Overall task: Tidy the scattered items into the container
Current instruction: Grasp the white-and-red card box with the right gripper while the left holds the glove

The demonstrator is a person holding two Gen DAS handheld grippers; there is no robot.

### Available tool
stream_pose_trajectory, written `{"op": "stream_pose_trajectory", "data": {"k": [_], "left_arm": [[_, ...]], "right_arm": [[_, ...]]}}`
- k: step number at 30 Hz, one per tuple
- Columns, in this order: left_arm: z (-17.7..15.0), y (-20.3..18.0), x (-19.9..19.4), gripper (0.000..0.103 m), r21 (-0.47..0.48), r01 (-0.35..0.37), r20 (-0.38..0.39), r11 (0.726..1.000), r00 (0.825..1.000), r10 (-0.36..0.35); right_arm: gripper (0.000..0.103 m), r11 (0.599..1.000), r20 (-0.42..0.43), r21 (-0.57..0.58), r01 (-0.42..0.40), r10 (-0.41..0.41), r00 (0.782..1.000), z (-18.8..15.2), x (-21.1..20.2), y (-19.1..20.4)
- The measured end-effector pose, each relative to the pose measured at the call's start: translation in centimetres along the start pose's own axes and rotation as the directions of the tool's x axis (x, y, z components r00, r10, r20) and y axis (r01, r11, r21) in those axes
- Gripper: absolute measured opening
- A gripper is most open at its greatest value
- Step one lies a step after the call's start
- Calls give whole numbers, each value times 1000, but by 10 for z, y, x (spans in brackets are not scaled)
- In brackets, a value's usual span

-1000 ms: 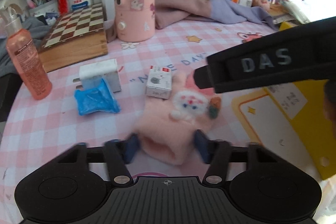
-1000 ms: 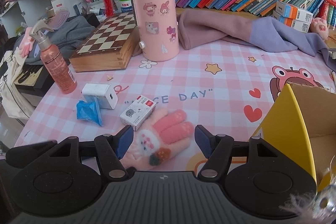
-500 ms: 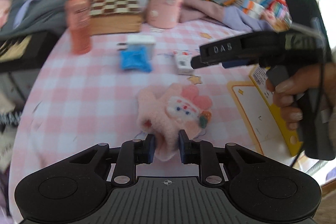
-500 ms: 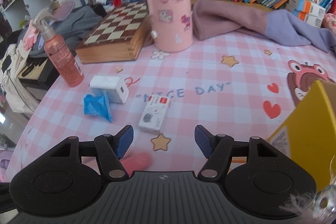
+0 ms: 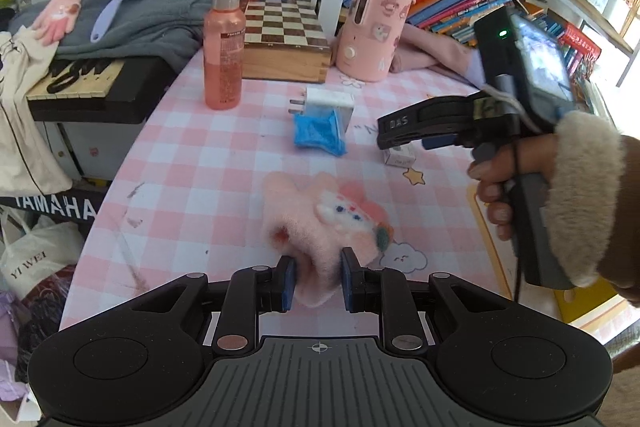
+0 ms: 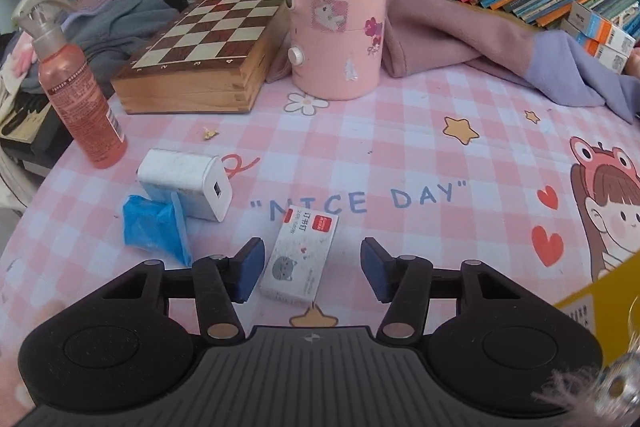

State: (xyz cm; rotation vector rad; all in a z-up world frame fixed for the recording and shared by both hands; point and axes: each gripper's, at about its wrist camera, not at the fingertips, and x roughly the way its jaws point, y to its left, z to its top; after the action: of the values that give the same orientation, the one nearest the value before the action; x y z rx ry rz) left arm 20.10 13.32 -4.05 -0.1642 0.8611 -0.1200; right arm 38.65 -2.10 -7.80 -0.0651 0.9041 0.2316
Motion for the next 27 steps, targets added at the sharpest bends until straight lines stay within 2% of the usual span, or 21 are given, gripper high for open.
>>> {"op": "stream_pose_trajectory", "data": {"k": [3,4,6,11,21,27], "left_arm": [[1,1,0,21,-16,4,-1,1000,1000,-4],[1,1,0,21,-23,6,2,1000,1000,-6],[3,0,-2,21,-32,11,12,999,1000,-10],[10,-4,-7,21,-24,23,47,999,999,-22],[19,-15,-25,21,-7,52,126,999,991,-51],[21,-13,-44,21,-73,85,182,994,981,-71]], "right_arm": [[43,1000,-4,-24,9,-9,1000,-2,5,3],[32,999,3,-40,5,-5,1000,-3,4,4],[28,999,2,-45,-13,13,1000,-4,1,4],[28,998,32,-39,-42,43,999,-7,-19,-2],[28,996,114,-4,-88,88,990,-23,-89,-18],[28,994,149,-16,-104,106,983,-42,-131,-26]]}}
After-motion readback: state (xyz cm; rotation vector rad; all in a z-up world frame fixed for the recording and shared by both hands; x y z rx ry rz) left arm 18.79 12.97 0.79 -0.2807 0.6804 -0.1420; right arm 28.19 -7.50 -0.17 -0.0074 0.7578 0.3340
